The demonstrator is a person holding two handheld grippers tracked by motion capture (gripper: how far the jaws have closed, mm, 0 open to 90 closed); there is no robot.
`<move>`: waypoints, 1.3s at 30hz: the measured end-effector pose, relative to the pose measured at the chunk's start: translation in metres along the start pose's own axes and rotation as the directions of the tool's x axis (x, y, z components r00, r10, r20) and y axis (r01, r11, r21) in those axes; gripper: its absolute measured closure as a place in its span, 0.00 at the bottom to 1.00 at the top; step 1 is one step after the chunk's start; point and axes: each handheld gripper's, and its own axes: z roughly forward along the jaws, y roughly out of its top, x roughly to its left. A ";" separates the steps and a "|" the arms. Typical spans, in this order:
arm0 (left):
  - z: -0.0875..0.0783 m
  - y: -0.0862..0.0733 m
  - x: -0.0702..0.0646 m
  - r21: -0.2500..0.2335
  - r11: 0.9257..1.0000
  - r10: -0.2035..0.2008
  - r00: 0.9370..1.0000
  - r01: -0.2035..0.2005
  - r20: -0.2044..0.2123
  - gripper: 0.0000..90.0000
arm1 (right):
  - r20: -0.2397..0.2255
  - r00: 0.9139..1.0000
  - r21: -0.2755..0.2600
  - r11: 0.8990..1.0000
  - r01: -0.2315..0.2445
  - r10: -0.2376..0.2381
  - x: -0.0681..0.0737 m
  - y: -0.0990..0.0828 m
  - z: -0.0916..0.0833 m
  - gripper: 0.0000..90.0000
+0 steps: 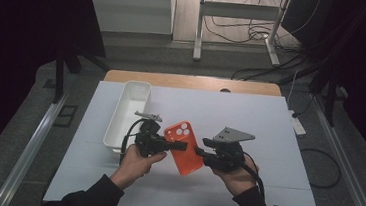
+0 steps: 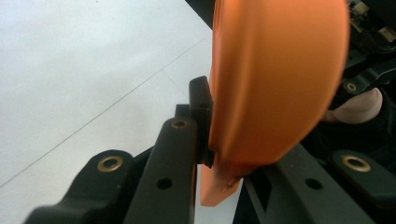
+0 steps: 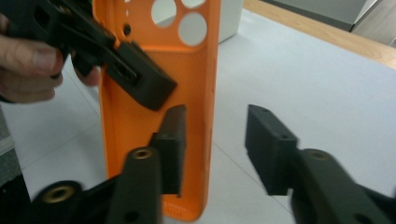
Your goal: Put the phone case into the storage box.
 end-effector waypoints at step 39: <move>-0.011 0.006 -0.009 0.024 0.983 0.175 0.974 -0.181 0.144 0.94 | -0.331 0.940 0.110 0.993 -0.043 0.078 -0.005 -0.007 0.011 0.02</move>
